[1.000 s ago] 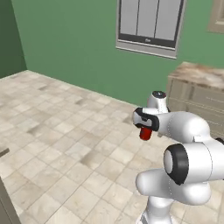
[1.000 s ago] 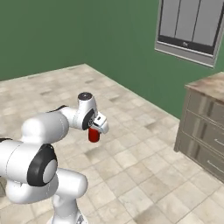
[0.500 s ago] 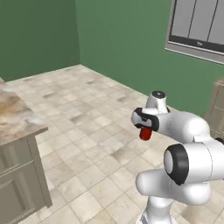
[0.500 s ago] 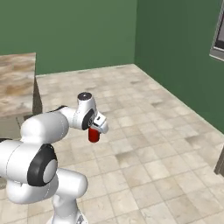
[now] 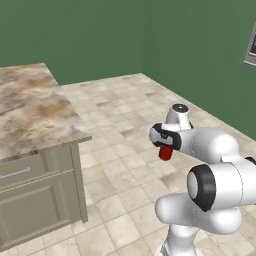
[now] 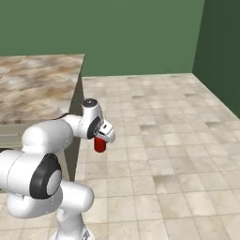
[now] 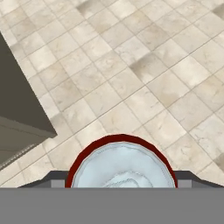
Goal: Four empty soda cans are scattered around the kitchen. Gather all the cans and cluster them next to the stove for recycling.
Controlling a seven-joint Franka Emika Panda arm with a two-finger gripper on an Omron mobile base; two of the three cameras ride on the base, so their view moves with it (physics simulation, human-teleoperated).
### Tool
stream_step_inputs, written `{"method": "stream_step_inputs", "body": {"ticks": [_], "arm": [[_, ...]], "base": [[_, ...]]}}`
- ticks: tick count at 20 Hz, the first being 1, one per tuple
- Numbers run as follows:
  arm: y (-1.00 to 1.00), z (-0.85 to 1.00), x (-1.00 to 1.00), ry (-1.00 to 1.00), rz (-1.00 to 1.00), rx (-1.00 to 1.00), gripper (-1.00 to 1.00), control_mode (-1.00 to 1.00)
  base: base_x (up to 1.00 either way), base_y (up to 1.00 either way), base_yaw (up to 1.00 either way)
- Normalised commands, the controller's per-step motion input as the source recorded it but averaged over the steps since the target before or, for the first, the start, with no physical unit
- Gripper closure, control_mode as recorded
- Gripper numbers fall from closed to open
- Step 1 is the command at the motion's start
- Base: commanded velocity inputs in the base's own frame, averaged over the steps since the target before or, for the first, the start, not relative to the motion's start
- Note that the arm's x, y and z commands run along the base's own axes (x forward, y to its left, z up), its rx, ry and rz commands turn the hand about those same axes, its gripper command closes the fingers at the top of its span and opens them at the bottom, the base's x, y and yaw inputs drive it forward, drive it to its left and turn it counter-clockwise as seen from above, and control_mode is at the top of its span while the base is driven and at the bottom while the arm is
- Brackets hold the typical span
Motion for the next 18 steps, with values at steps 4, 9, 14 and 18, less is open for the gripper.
{"method": "stream_step_inputs", "body": {"ticks": [4, 9, 14, 18], "arm": [[0.0, 0.0, 0.0, 0.0, 0.0, 0.0, 1.0, 1.0], [0.0, 0.0, 0.0, 0.0, 0.0, 0.0, 1.0, 1.0], [0.0, 0.0, 0.0, 0.0, 0.0, 0.0, 1.0, 1.0], [0.0, 0.0, 0.0, 0.0, 0.0, 0.0, 1.0, 1.0]], "base": [[0.08, 0.18, 0.15], [0.0, 0.72, -0.03], [0.0, 0.89, -0.14], [0.0, 0.92, -0.13]]}}
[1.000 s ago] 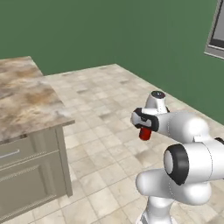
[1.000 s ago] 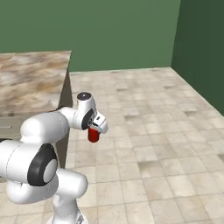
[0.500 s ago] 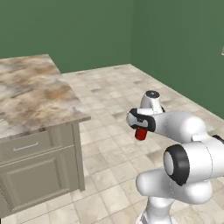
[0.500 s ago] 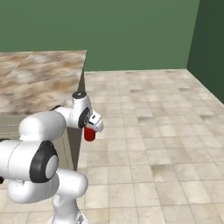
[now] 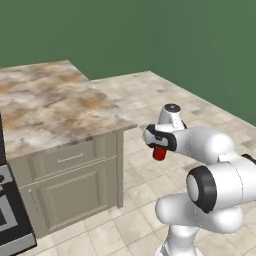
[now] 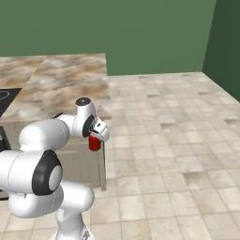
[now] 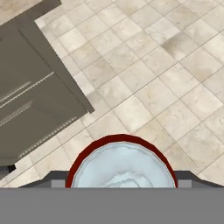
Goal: Four empty soda cans are scattered around the kitchen. Gather all the cans and cluster them next to the stove for recycling.
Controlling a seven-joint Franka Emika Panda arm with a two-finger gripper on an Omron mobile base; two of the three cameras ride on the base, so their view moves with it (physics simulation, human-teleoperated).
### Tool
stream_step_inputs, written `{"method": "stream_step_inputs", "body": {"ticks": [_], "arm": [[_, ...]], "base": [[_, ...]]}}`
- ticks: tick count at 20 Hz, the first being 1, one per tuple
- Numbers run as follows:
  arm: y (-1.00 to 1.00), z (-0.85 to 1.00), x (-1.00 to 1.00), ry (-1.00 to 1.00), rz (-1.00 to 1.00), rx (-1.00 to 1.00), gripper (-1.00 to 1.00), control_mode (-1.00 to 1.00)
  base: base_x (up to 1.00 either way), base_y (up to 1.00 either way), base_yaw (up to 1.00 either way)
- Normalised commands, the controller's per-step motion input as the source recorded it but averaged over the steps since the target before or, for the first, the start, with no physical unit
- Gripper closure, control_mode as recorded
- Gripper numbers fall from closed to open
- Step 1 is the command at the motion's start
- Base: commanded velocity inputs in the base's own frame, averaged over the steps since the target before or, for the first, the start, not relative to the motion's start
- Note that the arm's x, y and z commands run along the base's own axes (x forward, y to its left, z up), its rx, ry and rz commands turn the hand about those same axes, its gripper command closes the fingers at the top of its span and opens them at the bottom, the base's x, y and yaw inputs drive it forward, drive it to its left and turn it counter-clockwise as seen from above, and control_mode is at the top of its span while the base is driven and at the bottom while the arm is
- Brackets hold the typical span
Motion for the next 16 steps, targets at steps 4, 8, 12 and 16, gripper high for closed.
{"method": "stream_step_inputs", "body": {"ticks": [4, 8, 12, 16], "arm": [[0.0, 0.0, 0.0, 0.0, 0.0, 0.0, 1.0, 1.0], [0.0, 0.0, 0.0, 0.0, 0.0, 0.0, 1.0, 1.0], [0.0, 0.0, 0.0, 0.0, 0.0, 0.0, 1.0, 1.0], [0.0, 0.0, 0.0, 0.0, 0.0, 0.0, 1.0, 1.0]], "base": [[0.13, 1.0, -0.07], [0.43, 0.87, 0.05], [0.29, 0.71, 0.18], [0.17, 0.69, 0.15]]}}
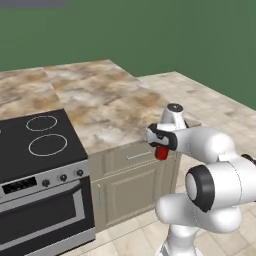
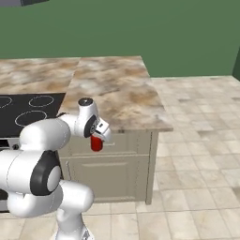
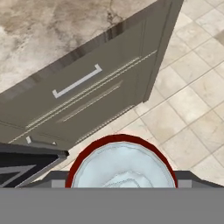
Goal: Four empty soda cans are scattered around the kitchen. Gather all the cans and cluster them next to the stove for recycling.
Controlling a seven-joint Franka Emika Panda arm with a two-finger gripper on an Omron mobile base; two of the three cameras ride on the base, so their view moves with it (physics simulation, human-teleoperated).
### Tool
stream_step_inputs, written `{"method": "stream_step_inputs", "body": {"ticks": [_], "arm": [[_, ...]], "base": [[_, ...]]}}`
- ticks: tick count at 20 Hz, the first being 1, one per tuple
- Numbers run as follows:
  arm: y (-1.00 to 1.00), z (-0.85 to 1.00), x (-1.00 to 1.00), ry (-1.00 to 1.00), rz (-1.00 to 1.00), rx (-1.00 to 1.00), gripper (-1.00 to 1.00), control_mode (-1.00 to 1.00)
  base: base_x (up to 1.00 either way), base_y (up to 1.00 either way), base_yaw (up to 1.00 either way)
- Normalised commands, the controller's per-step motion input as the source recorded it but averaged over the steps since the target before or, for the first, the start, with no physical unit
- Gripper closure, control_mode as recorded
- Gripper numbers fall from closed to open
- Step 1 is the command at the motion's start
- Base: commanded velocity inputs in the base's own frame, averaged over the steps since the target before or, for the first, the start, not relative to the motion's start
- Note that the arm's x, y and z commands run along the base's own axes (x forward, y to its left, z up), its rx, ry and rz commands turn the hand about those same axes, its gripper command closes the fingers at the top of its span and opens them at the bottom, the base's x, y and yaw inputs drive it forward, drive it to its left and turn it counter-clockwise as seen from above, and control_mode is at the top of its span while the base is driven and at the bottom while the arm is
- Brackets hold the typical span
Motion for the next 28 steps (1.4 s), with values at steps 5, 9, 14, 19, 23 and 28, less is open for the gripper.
{"method": "stream_step_inputs", "body": {"ticks": [5, 9, 14, 19, 23, 28], "arm": [[0.0, 0.0, 0.0, 0.0, 0.0, 0.0, 1.0, 1.0], [0.0, 0.0, 0.0, 0.0, 0.0, 0.0, 1.0, 1.0], [0.0, 0.0, 0.0, 0.0, 0.0, 0.0, 1.0, 1.0], [0.0, 0.0, 0.0, 0.0, 0.0, 0.0, 1.0, 1.0], [0.0, 0.0, 0.0, 0.0, 0.0, 0.0, 1.0, 1.0], [0.0, 0.0, 0.0, 0.0, 0.0, 0.0, 1.0, 1.0]], "base": [[0.21, 0.05, 0.07], [0.59, 0.19, 0.16], [0.44, 0.06, 0.37], [0.24, 0.32, 0.23], [0.4, 0.06, 0.11], [0.4, 0.06, 0.06]]}}
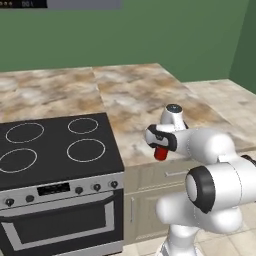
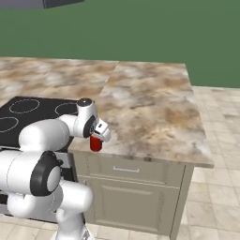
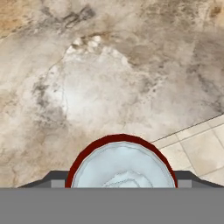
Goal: Four empty soda cans are scattered around the kitchen. Gather all the cans and cluster them next to the stove for recycling.
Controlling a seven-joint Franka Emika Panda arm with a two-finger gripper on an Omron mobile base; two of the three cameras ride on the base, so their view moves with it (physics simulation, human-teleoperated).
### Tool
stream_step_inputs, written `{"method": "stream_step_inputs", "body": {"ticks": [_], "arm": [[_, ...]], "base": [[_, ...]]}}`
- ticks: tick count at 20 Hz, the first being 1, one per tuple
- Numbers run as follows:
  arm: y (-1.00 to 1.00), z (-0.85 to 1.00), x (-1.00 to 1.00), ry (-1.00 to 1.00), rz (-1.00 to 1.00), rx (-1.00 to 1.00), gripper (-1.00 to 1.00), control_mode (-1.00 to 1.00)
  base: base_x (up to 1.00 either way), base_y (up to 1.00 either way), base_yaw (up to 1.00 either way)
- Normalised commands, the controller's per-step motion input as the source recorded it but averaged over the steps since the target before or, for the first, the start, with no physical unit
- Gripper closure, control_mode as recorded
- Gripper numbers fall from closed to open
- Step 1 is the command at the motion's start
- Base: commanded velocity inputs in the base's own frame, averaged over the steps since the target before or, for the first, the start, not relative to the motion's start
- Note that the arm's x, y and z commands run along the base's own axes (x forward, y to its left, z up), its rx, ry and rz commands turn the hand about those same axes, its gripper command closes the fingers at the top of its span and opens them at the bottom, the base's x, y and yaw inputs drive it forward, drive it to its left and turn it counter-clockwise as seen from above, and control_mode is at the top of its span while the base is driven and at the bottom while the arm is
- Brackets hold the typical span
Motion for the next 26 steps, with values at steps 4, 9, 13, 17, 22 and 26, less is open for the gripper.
{"method": "stream_step_inputs", "body": {"ticks": [4, 9, 13, 17, 22, 26], "arm": [[0.0, 0.0, 0.0, 0.0, 0.0, 0.0, 1.0, 1.0], [0.0, 0.0, 0.0, 0.0, 0.0, 0.0, 1.0, 1.0], [0.0, 0.0, 0.0, 0.0, 0.0, 0.0, 1.0, 1.0], [0.0, 0.0, 0.0, 0.0, 0.0, 0.0, 1.0, 1.0], [0.0, 0.0, 0.0, 0.0, 0.0, 0.0, 1.0, 1.0], [0.0, 0.0, 0.0, 0.0, 0.0, 0.0, 1.0, 1.0]], "base": [[0.47, 0.0, 0.06], [0.46, 0.0, 0.06], [0.37, 0.01, 0.05], [0.37, 0.0, 0.05], [0.12, 0.02, 0.01], [0.04, 0.02, 0.0]]}}
